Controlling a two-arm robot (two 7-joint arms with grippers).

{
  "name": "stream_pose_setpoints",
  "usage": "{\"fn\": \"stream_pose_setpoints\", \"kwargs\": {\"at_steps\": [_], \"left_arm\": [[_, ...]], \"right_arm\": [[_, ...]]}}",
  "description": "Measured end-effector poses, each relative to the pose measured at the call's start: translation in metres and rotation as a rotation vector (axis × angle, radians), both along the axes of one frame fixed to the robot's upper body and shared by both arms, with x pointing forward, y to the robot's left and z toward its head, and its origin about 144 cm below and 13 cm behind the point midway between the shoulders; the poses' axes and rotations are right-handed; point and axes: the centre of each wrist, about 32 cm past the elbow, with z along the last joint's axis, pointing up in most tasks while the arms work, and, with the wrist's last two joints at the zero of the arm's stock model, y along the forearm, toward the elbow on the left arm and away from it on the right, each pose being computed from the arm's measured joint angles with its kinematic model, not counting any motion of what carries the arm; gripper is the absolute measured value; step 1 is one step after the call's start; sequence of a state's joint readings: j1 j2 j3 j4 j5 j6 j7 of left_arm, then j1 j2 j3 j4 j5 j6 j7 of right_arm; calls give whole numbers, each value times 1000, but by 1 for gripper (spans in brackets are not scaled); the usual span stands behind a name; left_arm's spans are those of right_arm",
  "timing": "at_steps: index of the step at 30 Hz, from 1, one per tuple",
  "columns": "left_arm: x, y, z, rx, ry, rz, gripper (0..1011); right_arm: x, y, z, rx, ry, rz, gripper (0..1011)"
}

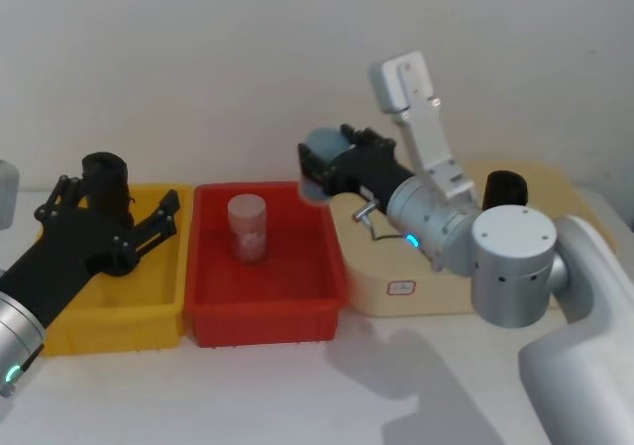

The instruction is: Pick up the garbage bag with the one hand and transfer it to the other hand.

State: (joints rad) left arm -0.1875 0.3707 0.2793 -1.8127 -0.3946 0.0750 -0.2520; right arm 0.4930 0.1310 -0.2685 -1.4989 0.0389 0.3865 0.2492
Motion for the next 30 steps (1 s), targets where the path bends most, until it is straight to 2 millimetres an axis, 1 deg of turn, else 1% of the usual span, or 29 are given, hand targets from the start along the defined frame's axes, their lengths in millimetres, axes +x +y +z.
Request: {"fn": "stream_pose_setpoints", "kwargs": {"at_steps": [6, 12, 14, 16, 23, 25, 26, 27, 28, 30], "left_arm": [[0, 0, 0, 0, 0, 0, 1001], [0, 0, 0, 0, 0, 0, 1001], [0, 0, 0, 0, 0, 0, 1001], [0, 0, 0, 0, 0, 0, 1001], [0, 0, 0, 0, 0, 0, 1001], [0, 0, 0, 0, 0, 0, 1001], [0, 0, 0, 0, 0, 0, 1001], [0, 0, 0, 0, 0, 0, 1001], [0, 0, 0, 0, 0, 0, 1001], [0, 0, 0, 0, 0, 0, 1001]], "right_arm": [[4, -11, 1, -23, -25, -55, 663], [9, -20, -10, -78, -14, -105, 663], [10, -21, -11, -86, -14, -110, 663], [11, -24, -18, -110, -1, -125, 663], [13, -28, -30, -151, 21, -161, 663], [13, -30, -32, -158, 26, -169, 683], [14, -31, -34, -165, 30, -178, 725], [14, -31, -35, -168, 32, -183, 737], [14, -32, -36, -171, 33, -188, 801], [14, -33, -37, -175, 36, -199, 816]]}}
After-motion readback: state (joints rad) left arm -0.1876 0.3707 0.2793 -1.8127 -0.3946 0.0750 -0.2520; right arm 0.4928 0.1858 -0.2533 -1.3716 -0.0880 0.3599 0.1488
